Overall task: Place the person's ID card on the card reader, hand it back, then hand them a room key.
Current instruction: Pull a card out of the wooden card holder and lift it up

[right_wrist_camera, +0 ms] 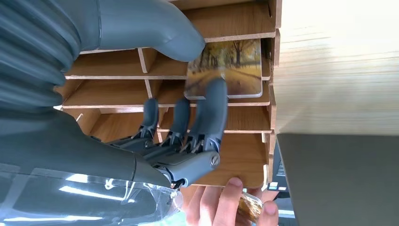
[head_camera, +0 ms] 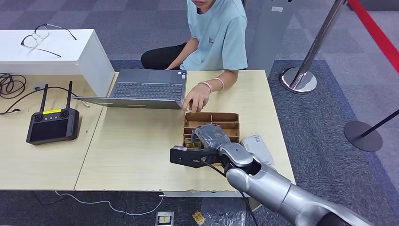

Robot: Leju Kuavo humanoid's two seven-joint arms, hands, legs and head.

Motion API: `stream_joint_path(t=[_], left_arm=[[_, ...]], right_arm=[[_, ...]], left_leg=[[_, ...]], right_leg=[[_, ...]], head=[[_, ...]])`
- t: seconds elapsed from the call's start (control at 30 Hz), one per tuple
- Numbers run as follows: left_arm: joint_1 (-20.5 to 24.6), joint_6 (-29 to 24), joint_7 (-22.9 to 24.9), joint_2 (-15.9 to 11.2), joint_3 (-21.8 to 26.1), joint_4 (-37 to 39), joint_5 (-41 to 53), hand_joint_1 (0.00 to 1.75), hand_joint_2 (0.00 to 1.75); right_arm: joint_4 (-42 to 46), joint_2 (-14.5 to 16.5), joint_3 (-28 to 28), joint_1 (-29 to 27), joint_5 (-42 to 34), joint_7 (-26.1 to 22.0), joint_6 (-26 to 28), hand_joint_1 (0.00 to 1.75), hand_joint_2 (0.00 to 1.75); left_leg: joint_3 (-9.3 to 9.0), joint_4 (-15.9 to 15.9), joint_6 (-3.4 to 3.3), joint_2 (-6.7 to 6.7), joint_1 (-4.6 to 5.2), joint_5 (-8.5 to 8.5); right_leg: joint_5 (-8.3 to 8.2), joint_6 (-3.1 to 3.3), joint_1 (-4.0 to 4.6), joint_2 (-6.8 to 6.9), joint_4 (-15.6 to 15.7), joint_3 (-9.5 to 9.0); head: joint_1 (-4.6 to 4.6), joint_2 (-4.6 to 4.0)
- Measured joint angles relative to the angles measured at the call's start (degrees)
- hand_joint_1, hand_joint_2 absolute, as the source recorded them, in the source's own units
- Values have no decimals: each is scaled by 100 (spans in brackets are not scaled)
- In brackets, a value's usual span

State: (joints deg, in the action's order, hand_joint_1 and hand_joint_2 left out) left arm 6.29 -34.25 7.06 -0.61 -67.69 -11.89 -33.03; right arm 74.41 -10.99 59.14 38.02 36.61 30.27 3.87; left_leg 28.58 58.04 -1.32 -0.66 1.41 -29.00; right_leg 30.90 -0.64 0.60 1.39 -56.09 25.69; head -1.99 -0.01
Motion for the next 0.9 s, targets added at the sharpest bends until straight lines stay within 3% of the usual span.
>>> stream_joint_path(t=[0.1, 0.33, 0.9], left_arm=[[0, 0, 0, 6, 0, 0, -2, 0, 175], [0, 0, 0, 12, 0, 0, -9, 0, 175], [0, 0, -2, 36, 0, 0, -7, 0, 175]], right_arm=[[1, 0, -6, -5, 0, 0, 6, 82, 175], [8, 0, -57, -4, -2, 0, 8, 58, 175], [38, 0, -102, 13, 0, 0, 3, 68, 175]], left_leg=[[0, 0, 0, 0, 0, 0], [-1, 0, 0, 0, 0, 0], [-1, 0, 0, 0, 0, 0]], right_leg=[[0, 0, 0, 0, 0, 0], [0, 0, 0, 0, 0, -1], [0, 0, 0, 0, 0, -1]], head=[[0, 0], [0, 0], [0, 1]])
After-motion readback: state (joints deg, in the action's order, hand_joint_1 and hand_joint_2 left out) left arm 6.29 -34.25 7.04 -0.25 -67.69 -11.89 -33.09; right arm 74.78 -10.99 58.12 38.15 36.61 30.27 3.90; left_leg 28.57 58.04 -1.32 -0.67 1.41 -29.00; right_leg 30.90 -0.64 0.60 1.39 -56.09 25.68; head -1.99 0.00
